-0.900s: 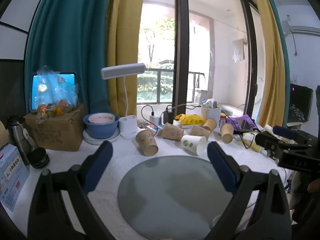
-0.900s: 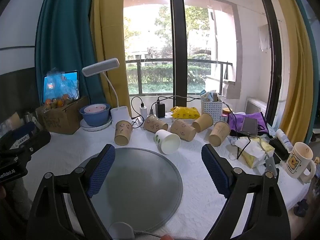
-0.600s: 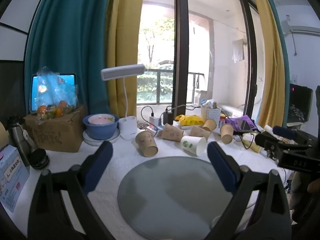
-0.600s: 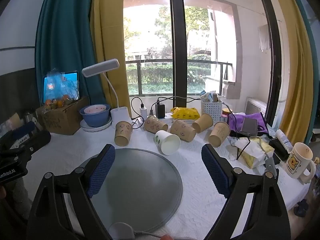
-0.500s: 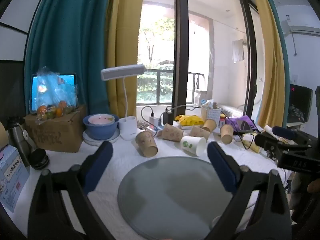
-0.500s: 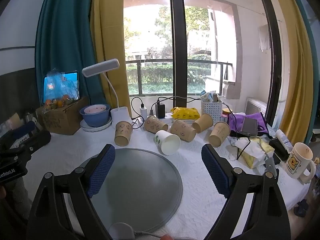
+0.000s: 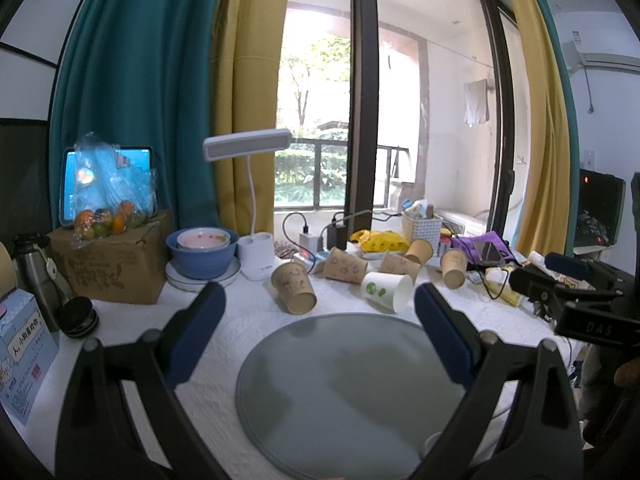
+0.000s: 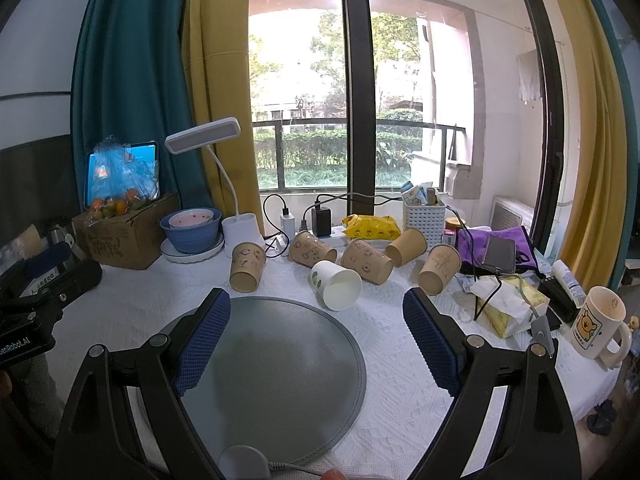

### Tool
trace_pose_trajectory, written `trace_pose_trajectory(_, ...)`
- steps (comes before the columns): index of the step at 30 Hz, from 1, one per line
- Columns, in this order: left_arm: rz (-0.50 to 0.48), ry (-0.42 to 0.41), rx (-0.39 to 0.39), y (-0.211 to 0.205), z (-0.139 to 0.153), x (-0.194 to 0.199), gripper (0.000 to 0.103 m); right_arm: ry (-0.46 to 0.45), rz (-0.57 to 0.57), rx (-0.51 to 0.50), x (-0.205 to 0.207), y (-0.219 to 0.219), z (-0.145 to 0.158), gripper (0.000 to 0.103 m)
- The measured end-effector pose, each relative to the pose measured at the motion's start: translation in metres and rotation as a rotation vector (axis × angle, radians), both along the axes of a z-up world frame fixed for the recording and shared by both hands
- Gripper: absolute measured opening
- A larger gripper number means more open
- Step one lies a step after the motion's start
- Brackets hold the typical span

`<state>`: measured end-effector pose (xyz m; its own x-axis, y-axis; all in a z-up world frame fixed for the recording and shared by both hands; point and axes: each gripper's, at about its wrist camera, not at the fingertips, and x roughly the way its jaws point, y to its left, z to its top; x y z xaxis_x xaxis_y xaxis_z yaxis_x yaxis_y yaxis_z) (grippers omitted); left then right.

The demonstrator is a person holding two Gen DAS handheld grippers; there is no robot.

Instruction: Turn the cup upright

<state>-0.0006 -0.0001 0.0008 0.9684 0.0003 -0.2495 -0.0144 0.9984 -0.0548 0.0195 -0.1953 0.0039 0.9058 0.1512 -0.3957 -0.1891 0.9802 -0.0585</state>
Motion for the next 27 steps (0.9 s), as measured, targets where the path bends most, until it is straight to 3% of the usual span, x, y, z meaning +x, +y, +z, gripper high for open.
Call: trace_pose_trajectory(27,0.002,-0.001,-0.009,0.010,-0.003,-0.002,0.096,0.002,0.000,-0.002,0.000,0.002,-0.002,0.090)
